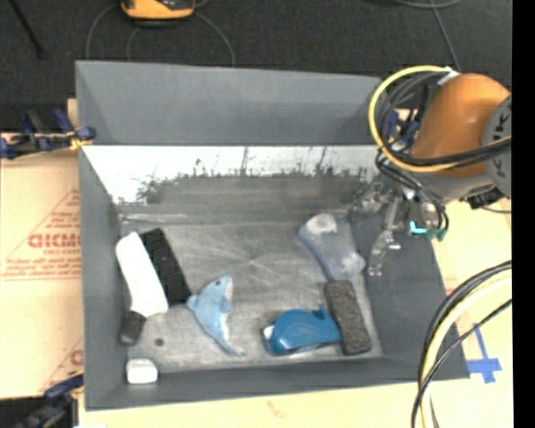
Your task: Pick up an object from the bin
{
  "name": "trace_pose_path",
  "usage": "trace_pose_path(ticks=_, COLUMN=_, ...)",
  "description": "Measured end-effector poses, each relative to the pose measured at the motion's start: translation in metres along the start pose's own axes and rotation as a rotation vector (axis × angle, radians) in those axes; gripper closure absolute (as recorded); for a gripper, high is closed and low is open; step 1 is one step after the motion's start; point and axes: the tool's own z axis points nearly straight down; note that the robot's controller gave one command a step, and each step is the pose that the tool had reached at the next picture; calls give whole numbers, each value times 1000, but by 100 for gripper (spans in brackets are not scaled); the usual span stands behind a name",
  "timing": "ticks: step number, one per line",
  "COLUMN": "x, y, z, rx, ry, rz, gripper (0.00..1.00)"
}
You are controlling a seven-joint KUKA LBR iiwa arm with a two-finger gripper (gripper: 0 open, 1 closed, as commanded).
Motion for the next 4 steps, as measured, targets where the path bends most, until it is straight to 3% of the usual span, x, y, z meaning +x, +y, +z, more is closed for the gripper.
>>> trace_pose_path(ticks=1, x=-2, y=0, z=-4, rx=2, ry=-8, rz=-2, gripper=0)
trace_pose_path(ticks=2, x=13, y=7, z=40, rx=3, ry=-14, rz=-29, gripper=0)
trace_pose_path(ticks=3, x=1, y=28, z=62, rx=5, ry=-27, rz=-132, gripper=100)
trace_pose_path(ticks=4, x=1, y=28, z=62, rx=6, ry=-27, rz=-133, gripper=100)
